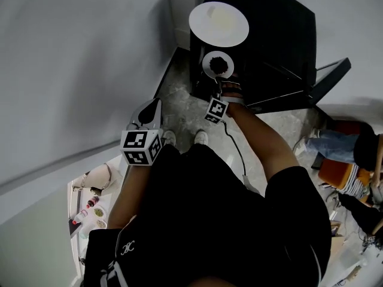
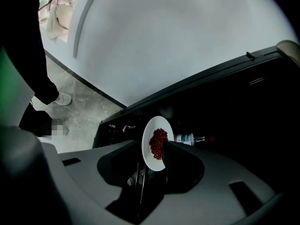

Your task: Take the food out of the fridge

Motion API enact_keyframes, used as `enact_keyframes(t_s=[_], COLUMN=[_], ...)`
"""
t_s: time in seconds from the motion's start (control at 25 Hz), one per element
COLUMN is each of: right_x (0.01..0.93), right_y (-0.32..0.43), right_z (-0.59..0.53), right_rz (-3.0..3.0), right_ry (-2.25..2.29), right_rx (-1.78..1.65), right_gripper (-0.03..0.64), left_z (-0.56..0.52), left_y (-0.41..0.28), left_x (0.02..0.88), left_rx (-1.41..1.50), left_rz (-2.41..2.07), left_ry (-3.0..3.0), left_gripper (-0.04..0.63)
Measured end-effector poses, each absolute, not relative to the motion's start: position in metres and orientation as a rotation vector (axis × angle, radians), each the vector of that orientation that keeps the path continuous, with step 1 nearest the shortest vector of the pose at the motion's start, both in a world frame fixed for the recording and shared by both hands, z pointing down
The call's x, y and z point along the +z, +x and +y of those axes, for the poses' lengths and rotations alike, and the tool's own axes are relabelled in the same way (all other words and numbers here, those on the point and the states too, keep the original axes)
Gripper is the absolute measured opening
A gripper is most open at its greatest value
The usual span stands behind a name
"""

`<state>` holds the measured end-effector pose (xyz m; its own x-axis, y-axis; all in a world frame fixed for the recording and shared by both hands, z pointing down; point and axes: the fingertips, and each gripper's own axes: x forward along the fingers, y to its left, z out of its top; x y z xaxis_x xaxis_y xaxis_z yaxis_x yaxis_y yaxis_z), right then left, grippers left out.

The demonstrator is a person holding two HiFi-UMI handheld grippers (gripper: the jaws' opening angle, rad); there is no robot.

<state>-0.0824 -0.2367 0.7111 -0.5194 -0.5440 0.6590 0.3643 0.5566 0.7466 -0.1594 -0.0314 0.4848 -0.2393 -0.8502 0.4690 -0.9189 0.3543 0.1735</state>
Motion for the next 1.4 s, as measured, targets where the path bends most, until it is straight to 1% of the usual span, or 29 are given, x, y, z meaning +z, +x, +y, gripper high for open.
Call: enact_keyframes(t_s=[0.2,0.48,0.56,0.8,0.96,1.16,1.28,1.4], right_x=[0.745,0.763,0.759,0.734,0.720,0.681,0.662,0.634], right_y=[-0.093,-0.103,-0.104,-0.103,-0.087,-0.073,-0.055,-0.042], right_z=[-0.255,-0.275,-0.280,-0.280,-0.278,-0.268,-0.263,-0.249], right_rz=[-1.707,-1.605,-1.568,-1.567,-1.552,-1.672,-1.640,-1.713], right_ry=[0.169,0.203,0.239,0.335,0.377,0.470,0.476,0.528], right_rx=[-1.147,-1.184,-1.222,-1.268,-1.262,-1.221,-1.237,-1.178], right_gripper=[0.127,0.126,0.057,0.011,0.009,0.009,0.009,0.009], left_z=[0.005,0.032,0.032,0.014,-0.006,-0.043,-0.066,-0.089], left_y=[-0.160,-0.170,-0.174,-0.183,-0.186,-0.183,-0.179,-0.166], left_x=[0.501,0.504,0.502,0.504,0.502,0.493,0.490,0.487], left_rx=[0.197,0.214,0.212,0.211,0.192,0.180,0.170,0.166], left_rz=[-2.149,-2.177,-2.176,-2.136,-2.099,-2.030,-1.979,-1.911], left_ry=[1.403,1.323,1.334,1.423,1.512,1.667,1.752,1.838], left_gripper=[0.000,0.000,0.000,0.000,0.000,0.000,0.000,0.000])
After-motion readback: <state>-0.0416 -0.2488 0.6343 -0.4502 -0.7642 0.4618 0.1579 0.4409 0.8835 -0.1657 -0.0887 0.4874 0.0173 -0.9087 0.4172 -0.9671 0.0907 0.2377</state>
